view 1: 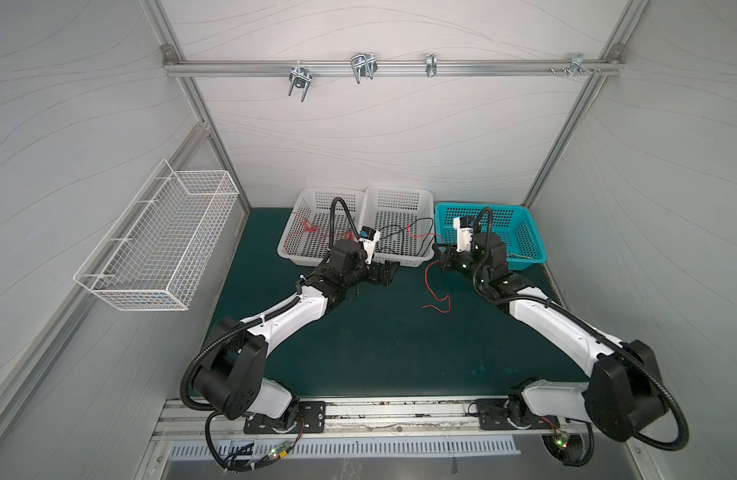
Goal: Untangle the cables
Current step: 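Move the left gripper to the red wire held by the right gripper and grasp it, then pull the red wire toward the basket with the left gripper while the right gripper releases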
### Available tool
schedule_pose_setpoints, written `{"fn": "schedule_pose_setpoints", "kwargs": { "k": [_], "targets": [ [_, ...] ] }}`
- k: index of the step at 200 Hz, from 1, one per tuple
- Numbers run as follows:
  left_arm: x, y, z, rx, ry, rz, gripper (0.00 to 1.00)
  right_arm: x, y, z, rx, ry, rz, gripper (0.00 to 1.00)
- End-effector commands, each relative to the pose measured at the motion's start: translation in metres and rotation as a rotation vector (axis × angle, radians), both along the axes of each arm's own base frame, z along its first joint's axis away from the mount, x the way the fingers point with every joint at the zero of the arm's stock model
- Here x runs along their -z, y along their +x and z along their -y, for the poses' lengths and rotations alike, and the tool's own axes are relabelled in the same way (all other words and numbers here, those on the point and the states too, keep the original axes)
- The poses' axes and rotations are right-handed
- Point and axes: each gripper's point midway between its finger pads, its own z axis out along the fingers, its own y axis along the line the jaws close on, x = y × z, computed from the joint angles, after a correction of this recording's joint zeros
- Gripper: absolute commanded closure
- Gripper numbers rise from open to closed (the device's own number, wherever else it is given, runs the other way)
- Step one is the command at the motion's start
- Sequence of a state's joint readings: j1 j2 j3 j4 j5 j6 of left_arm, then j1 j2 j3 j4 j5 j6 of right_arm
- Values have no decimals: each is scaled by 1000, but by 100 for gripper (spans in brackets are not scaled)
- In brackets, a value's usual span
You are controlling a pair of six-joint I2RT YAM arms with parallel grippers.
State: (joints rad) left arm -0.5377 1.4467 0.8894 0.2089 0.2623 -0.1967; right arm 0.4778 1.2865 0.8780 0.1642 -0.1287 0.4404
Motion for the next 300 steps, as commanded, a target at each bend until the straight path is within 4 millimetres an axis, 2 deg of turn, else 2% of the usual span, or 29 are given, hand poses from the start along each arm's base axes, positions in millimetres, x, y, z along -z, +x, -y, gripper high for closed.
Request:
{"fn": "schedule_pose_setpoints", "kwargs": {
  "k": [1, 18, 59, 85, 100, 111, 126, 134, 141, 146, 185, 210, 255, 273, 283, 300],
  "targets": [
    [-35, -11, 42, 113, -112, 64, 3, -29, -2, -14, -43, 79, 69, 100],
    [-32, -17, 58, 143, -99, 79, 3, -30, -3, -19, -67, 103, 61, 100],
    [-19, -13, 80, 147, -126, 29, 7, -35, -9, -31, -123, 123, 47, 100],
    [-15, -11, 92, 155, -134, 12, 15, -38, -13, -33, -143, 134, 49, 100],
    [-15, -9, 96, 152, -143, -5, 29, -38, -15, -33, -142, 133, 51, 100],
    [-15, -8, 97, 149, -150, -13, 46, -37, -16, -31, -137, 125, 51, 100],
    [-15, -7, 97, 140, -160, -22, 78, -34, -17, -27, -122, 105, 48, 100],
    [-15, -7, 97, 139, -161, -25, 87, -32, -17, -25, -111, 96, 46, 100],
    [-15, -8, 96, 138, -161, -28, 92, -30, -17, -23, -102, 89, 46, 100],
    [-14, -8, 96, 137, -160, -30, 99, -30, -17, -21, -96, 88, 46, 100],
    [-15, -9, 92, 120, -158, -46, 100, -23, -17, -19, -87, 68, 28, 100],
    [-19, -5, 79, 49, -128, -39, 100, -15, -18, -15, -74, 32, 4, 81],
    [-25, -2, 50, -58, -16, 6, 100, -4, -24, 9, 26, -19, -1, 31],
    [-29, -2, 36, -100, 48, 22, 100, 1, -26, 23, 78, -65, -4, 19],
    [-32, -1, 28, -120, 85, 36, 100, 6, -27, 29, 99, -97, -12, 8],
    [-40, 3, 10, -176, 137, 73, 100, 15, -30, 37, 119, -143, -31, 1]
  ]
}}
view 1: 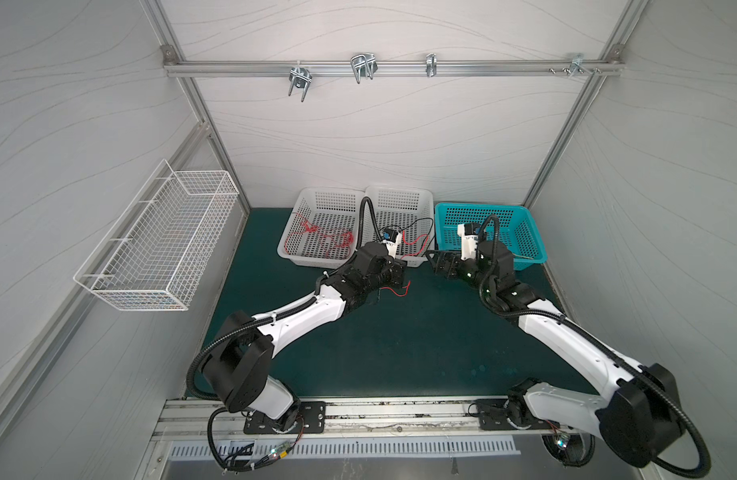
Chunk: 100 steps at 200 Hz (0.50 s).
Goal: Untangle the cables
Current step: 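Pull the red wire toward the basket with the left gripper while the right gripper releases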
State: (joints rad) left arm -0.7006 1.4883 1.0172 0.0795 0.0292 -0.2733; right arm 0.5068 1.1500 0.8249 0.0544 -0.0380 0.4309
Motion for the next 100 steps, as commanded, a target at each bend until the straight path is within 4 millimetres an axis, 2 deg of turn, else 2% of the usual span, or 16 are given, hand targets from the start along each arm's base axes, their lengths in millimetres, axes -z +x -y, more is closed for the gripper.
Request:
{"fn": "schedule_pose_setpoints", "kwargs": {
  "k": [1, 34, 66, 81, 100],
  "targets": [
    [-30, 12, -27, -95, 86, 98, 100, 17, -4, 19, 66, -98, -29, 1],
    [-55, 29, -76, -230, 131, 172, 100, 35, -12, 26, 74, -139, -74, 1],
    [-111, 47, -127, -366, 101, 268, 100, 45, -15, 30, 86, -156, -103, 1],
    [-136, 53, -142, -407, 112, 318, 100, 46, -13, 29, 92, -152, -113, 1],
    [-155, 60, -155, -453, 130, 362, 100, 47, -10, 26, 91, -141, -122, 1]
  ]
}}
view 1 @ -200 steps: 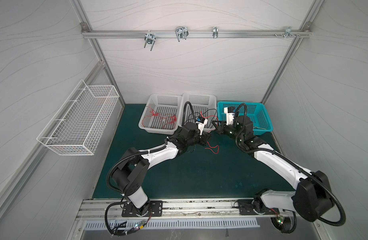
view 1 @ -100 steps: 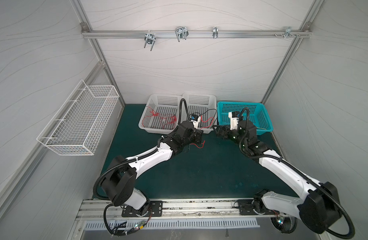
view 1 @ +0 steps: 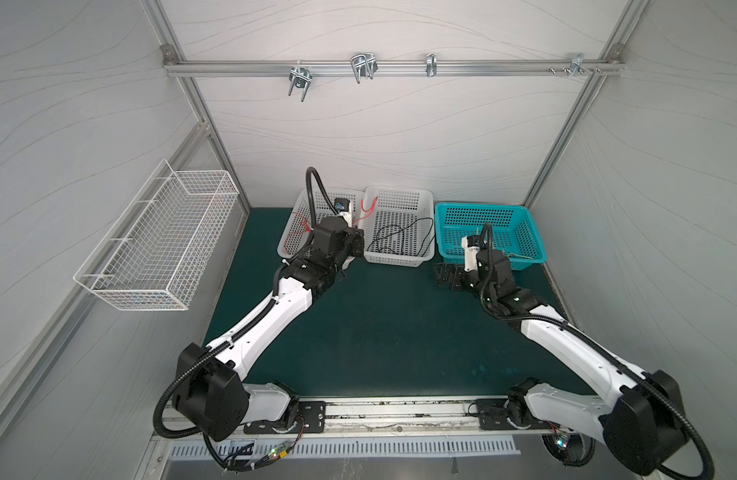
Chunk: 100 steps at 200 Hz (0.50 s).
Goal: Untangle the cables
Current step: 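Pull the red wire toward the basket with the left gripper while the right gripper releases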
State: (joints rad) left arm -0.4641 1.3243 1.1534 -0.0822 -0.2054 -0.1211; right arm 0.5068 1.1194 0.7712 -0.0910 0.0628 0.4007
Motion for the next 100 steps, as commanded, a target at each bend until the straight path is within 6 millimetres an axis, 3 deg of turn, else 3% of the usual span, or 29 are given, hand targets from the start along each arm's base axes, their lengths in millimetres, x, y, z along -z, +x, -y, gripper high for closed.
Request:
{"fn": "schedule_pose_setpoints", "kwargs": {
  "k": [1, 24, 47, 72, 100],
  "targets": [
    [-56, 6, -18, -59, 25, 133, 100, 0, 3, -1, 13, 2, -10, 1],
    [-64, 16, -29, -101, 62, 160, 100, 1, 7, -8, -3, 12, -24, 1],
    [-53, 32, -38, -134, 97, 129, 100, 1, 10, -14, -23, 17, -38, 1],
    [-21, 58, -56, -195, 121, 47, 100, 2, 10, -16, -25, 23, -46, 1],
    [35, 85, -76, -267, 145, -122, 100, 1, 10, -16, -26, 29, -49, 1]
  ]
}}
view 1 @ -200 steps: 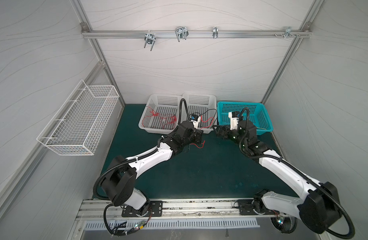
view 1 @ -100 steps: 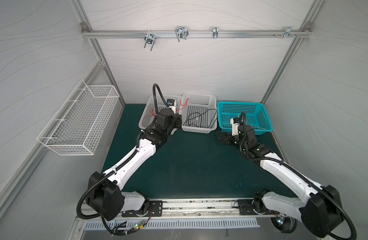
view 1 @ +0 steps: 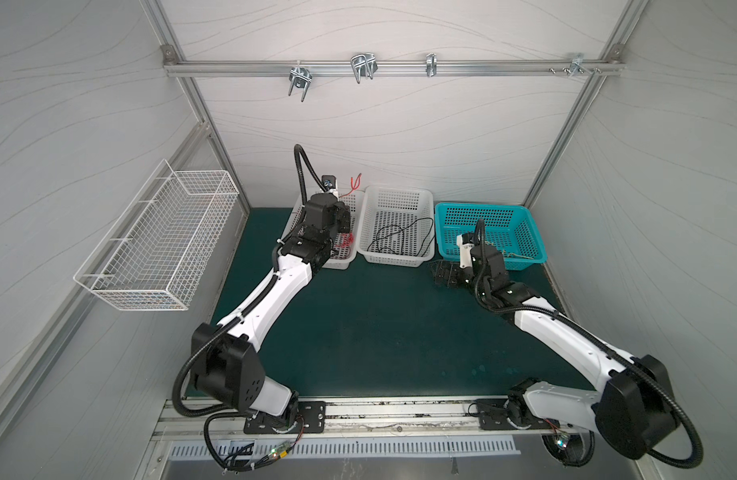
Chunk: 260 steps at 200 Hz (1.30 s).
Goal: Untangle the cables
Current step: 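Pull the red wire toward the basket with the left gripper while the right gripper releases, then lower the red wire into the farthest white basket with the left gripper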
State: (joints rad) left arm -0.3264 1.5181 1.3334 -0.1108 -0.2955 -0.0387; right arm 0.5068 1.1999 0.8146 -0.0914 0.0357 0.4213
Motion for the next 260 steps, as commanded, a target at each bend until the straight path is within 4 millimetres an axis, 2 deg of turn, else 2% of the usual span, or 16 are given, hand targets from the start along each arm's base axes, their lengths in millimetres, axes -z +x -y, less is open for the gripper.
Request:
{"fn": "schedule_pose_setpoints", "kwargs": {
  "k": [1, 25, 47, 101, 140, 196, 231, 260],
  "targets": [
    [33, 22, -19, -83, 13, -108, 100, -7, 0, -6, -13, 20, 0, 1],
    [83, 35, -24, -125, 23, -256, 100, -6, 0, -4, -6, 12, -3, 1],
    [117, 40, -19, -123, 19, -333, 100, -6, 1, -4, -7, 9, -3, 1],
    [154, 45, -16, -139, 5, -419, 100, -3, 5, -8, -18, 3, -9, 1],
    [166, 44, -18, -145, 12, -462, 100, 1, 4, -5, -11, -7, -8, 1],
    [167, 43, -30, -164, -24, -487, 65, -1, 2, 1, 2, -24, 8, 1],
    [163, 44, -33, -159, -100, -488, 53, 0, 1, 3, 10, -30, 10, 1],
    [152, 41, -25, -110, -122, -477, 50, 0, 1, 5, 15, -36, 9, 1]
  ]
}}
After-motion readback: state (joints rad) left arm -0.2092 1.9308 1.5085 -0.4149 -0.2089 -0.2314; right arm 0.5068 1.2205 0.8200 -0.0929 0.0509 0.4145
